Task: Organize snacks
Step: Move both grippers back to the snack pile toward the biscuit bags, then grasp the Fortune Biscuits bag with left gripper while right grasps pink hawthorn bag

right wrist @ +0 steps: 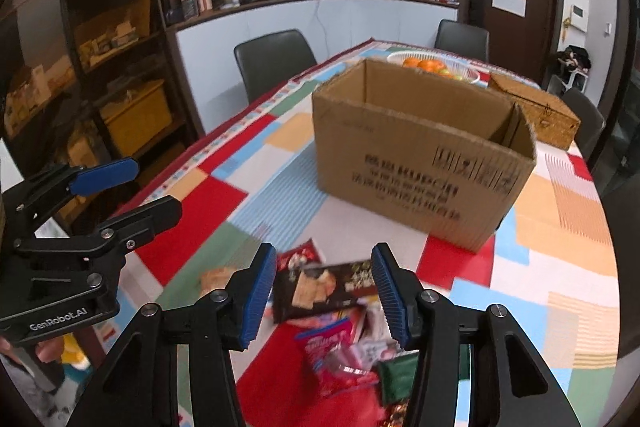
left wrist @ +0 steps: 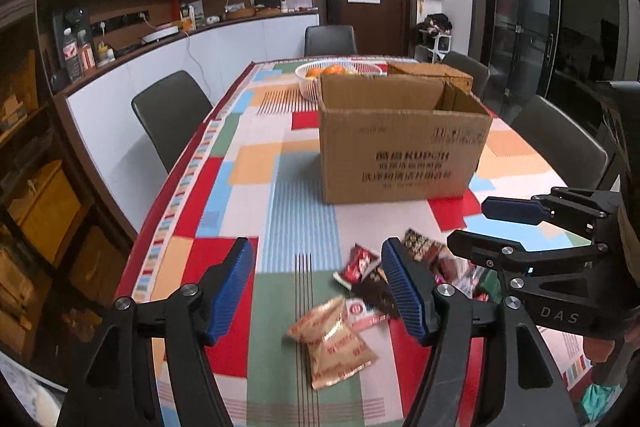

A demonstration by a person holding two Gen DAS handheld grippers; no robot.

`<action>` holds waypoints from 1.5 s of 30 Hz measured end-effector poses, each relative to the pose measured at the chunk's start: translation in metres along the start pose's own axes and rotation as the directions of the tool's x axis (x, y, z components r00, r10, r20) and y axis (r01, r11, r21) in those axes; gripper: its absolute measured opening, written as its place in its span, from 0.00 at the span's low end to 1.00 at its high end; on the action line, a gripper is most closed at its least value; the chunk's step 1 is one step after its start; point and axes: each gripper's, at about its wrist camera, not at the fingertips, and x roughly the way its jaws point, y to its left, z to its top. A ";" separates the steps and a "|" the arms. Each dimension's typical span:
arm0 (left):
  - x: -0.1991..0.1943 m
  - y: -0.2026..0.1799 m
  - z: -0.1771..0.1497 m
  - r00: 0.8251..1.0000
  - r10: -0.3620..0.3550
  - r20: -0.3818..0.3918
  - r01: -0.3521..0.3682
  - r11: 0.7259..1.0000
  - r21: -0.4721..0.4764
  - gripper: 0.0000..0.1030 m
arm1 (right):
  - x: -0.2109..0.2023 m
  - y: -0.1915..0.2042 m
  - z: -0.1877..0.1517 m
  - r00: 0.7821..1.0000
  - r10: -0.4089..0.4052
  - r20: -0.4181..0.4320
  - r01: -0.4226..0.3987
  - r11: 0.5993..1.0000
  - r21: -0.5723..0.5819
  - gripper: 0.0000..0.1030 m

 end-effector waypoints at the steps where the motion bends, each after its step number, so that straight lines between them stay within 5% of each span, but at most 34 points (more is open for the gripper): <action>1: 0.000 0.000 -0.002 1.000 0.000 -0.003 0.000 1.000 0.000 0.66 | 0.002 0.001 -0.004 1.000 0.004 -0.011 -0.004 1.000 0.003 0.49; 19: 0.052 -0.010 -0.054 0.977 -0.035 -0.211 0.033 0.999 -0.012 0.67 | 0.045 -0.004 -0.062 0.970 0.012 -0.241 -0.008 1.000 0.018 0.49; 41: 0.107 -0.001 -0.068 0.944 -0.073 -0.321 0.057 0.997 -0.061 0.66 | 0.086 0.001 -0.075 0.934 -0.033 -0.355 0.023 0.999 -0.033 0.49; 45: 0.110 0.000 -0.070 0.940 -0.088 -0.331 0.069 0.995 -0.066 0.61 | 0.090 0.003 -0.074 0.933 -0.037 -0.357 0.026 0.999 -0.036 0.42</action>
